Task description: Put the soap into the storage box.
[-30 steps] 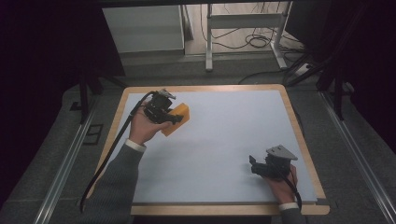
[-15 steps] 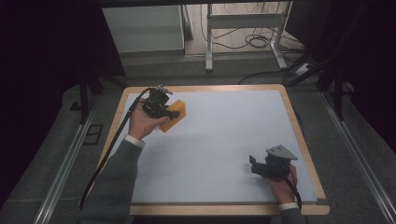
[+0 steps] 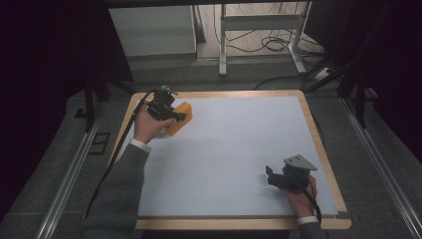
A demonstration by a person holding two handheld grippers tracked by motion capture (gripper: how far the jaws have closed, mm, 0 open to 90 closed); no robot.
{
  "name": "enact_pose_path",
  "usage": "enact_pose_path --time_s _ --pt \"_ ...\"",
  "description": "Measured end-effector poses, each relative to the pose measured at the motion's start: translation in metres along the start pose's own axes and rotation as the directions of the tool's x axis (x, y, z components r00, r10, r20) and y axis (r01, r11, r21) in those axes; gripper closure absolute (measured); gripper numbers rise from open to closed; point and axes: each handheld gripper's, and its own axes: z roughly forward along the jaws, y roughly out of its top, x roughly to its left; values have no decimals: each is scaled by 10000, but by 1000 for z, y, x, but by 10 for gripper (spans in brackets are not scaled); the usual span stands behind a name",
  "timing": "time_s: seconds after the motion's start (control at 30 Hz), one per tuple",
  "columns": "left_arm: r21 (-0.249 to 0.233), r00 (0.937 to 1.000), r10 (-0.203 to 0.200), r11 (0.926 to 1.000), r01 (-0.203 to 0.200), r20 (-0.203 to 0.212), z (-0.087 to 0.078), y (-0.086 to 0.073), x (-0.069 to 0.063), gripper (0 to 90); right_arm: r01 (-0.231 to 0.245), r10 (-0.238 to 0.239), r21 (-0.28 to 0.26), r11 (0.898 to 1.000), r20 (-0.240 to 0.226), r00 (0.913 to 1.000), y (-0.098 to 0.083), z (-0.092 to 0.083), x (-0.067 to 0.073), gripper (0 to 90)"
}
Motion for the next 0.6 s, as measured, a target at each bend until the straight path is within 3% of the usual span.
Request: enact_pose_path --time_s 0.2,0.6 --pt "117 9999 -125 9999 126 -94 5 0 7 614 9 -9 6 10000 24 10000 0 0 0 58" --pt "-85 9962 -791 9968 789 -357 6 -3 27 614 25 -25 17 10000 53 10000 0 0 0 58"
